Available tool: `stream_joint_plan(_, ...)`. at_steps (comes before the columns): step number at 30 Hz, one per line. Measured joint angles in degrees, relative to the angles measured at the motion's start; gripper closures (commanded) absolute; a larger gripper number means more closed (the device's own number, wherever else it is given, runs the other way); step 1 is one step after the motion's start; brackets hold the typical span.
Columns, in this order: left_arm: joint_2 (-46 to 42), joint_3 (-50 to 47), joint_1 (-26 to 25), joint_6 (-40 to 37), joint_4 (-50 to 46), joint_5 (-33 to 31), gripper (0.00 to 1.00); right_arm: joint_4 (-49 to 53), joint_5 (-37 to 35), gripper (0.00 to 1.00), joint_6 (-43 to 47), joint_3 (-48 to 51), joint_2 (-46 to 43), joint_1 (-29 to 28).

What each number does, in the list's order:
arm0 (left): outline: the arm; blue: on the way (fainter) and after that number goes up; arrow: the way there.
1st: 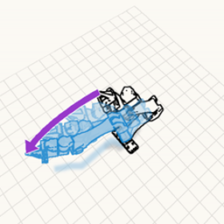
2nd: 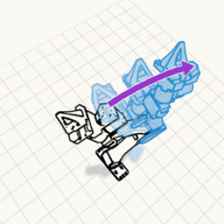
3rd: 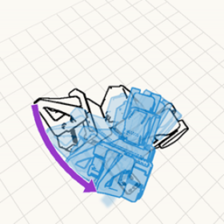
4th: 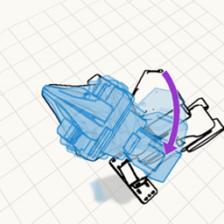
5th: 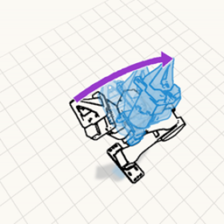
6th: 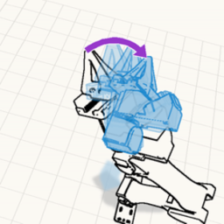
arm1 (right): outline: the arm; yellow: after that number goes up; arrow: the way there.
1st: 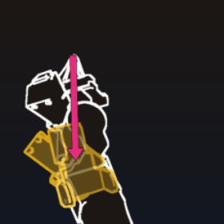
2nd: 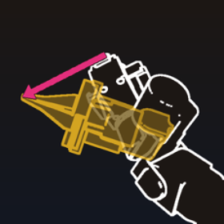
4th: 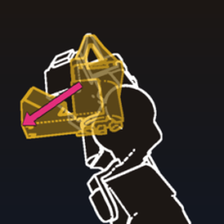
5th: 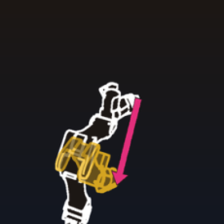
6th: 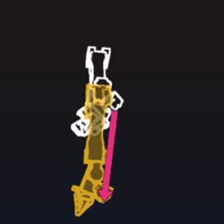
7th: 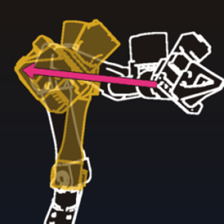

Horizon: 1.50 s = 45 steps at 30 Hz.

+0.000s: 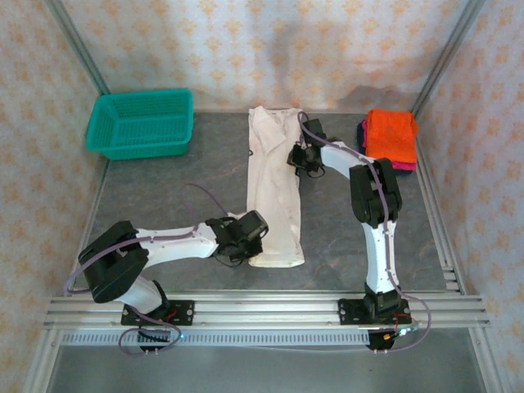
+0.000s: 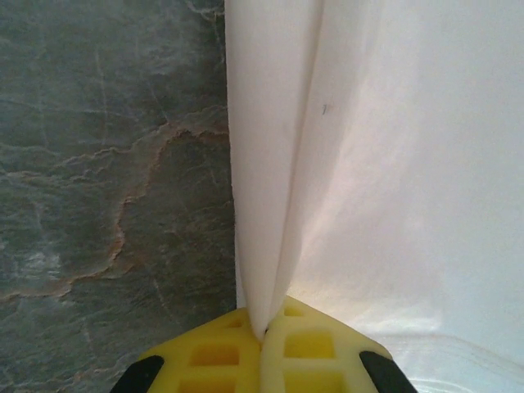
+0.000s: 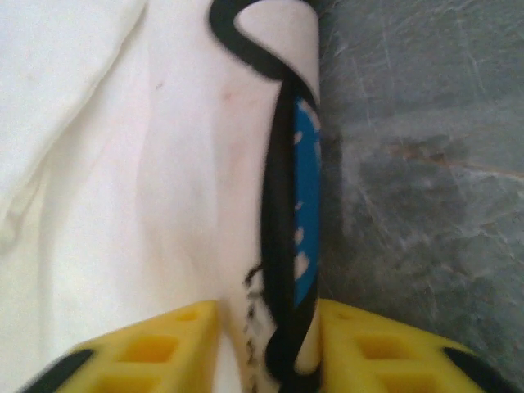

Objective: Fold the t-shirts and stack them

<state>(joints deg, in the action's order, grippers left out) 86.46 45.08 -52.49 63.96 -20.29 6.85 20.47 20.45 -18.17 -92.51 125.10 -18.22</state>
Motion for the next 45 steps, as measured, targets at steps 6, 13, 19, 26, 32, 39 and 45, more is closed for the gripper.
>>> stream_joint_plan(6, -1.3, -2.2, 0.0, 0.1, 2.0, 0.2, 1.00, -2.3, -0.8, 0.48, 0.1, 24.2, -24.8, 0.3)
stream_joint_plan(13, -1.4, -5.3, 0.0, 1.0, 4.8, 1.1, 0.90, 0.4, 0.2, 0.48, -1.8, 47.1, -56.1, -3.9)
stream_joint_plan(19, -5.3, -8.4, 0.0, 3.1, 5.4, 1.8, 0.42, 5.8, 0.9, 0.48, -10.3, 60.8, -69.4, -15.2)
stream_joint_plan(26, -11.0, -10.0, -1.2, 5.4, 4.1, 1.8, 0.38, 4.8, 1.0, 0.48, -19.3, 64.9, -70.4, -22.7)
stream_joint_plan(32, -11.3, -10.9, -6.1, 8.9, 4.0, 1.3, 0.27, -0.5, 1.3, 0.48, -25.5, 66.3, -66.5, -27.9)
stream_joint_plan(39, -11.8, -13.3, -7.4, 11.4, 4.7, 0.9, 0.38, -7.0, 1.5, 0.55, -30.5, 68.2, -61.6, -32.9)
stream_joint_plan(45, -10.8, -13.4, -7.4, 11.3, 5.2, 0.0, 0.52, -12.0, 2.0, 0.65, -34.3, 70.1, -59.3, -35.1)
